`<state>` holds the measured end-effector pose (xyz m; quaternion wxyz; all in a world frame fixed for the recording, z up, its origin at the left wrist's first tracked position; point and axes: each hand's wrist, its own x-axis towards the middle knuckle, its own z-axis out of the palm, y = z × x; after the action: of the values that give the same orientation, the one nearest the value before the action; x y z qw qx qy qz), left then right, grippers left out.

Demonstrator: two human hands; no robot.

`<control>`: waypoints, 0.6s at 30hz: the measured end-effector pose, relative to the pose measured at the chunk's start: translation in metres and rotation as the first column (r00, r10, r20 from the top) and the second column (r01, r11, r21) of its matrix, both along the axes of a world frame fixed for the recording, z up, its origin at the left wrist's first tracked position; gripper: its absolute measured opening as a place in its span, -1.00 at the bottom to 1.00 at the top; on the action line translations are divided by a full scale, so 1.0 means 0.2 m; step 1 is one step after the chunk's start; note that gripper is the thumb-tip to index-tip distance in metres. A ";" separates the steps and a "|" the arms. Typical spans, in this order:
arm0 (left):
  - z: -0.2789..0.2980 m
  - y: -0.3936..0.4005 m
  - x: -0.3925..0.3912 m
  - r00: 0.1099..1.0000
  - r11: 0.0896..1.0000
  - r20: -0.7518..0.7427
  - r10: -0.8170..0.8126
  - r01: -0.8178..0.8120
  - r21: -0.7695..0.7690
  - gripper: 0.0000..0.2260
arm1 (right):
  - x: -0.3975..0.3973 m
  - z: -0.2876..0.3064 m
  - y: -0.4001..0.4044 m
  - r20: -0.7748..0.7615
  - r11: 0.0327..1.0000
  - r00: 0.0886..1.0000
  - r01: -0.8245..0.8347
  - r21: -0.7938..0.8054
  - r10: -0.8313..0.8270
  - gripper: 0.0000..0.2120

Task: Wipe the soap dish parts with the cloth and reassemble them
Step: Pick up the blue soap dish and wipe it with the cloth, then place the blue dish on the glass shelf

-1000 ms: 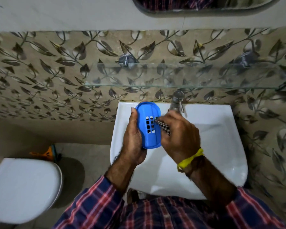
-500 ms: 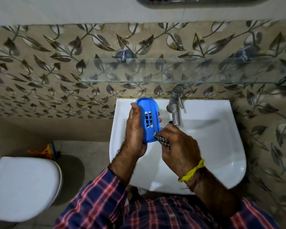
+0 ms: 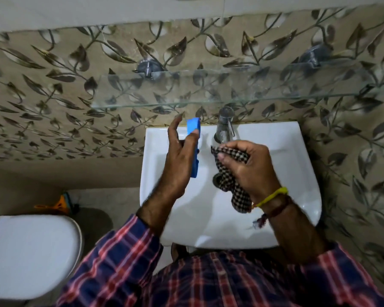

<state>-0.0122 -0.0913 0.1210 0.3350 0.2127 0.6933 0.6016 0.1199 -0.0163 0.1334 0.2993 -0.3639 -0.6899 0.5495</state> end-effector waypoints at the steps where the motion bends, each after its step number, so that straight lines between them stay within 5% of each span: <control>1: 0.02 0.00 0.02 0.988 0.998 -0.140 -0.063 0.059 -0.036 -0.53 | 0.00 0.01 0.02 -0.004 0.999 1.000 0.015 0.032 -0.015 -0.69; 6: 0.10 0.01 0.07 0.788 0.975 -0.577 -0.215 0.143 -0.168 -0.15 | 0.05 0.02 0.07 -0.181 0.971 0.977 0.068 -0.228 -0.111 -0.73; 10: 0.23 0.09 0.03 0.476 0.955 -0.830 -0.292 0.199 -0.221 -0.11 | 0.07 0.03 0.12 -0.216 0.951 0.965 0.082 -0.297 -0.151 -0.76; 14: 0.41 0.24 -0.08 0.227 0.951 -0.936 -0.268 0.219 -0.219 -0.16 | 0.08 0.03 0.21 -0.183 0.962 0.961 0.164 -0.220 -0.206 -0.78; 18: 0.52 0.42 -0.22 0.153 0.934 -0.933 -0.325 0.210 -0.291 -0.17 | 0.08 0.00 0.26 -0.176 0.943 0.950 0.207 -0.260 -0.257 -0.82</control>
<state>-0.0560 -0.0072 0.2255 -0.0646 0.6450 0.7254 0.2317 0.1366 0.0347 0.1335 0.3866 -0.4172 -0.5361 0.6238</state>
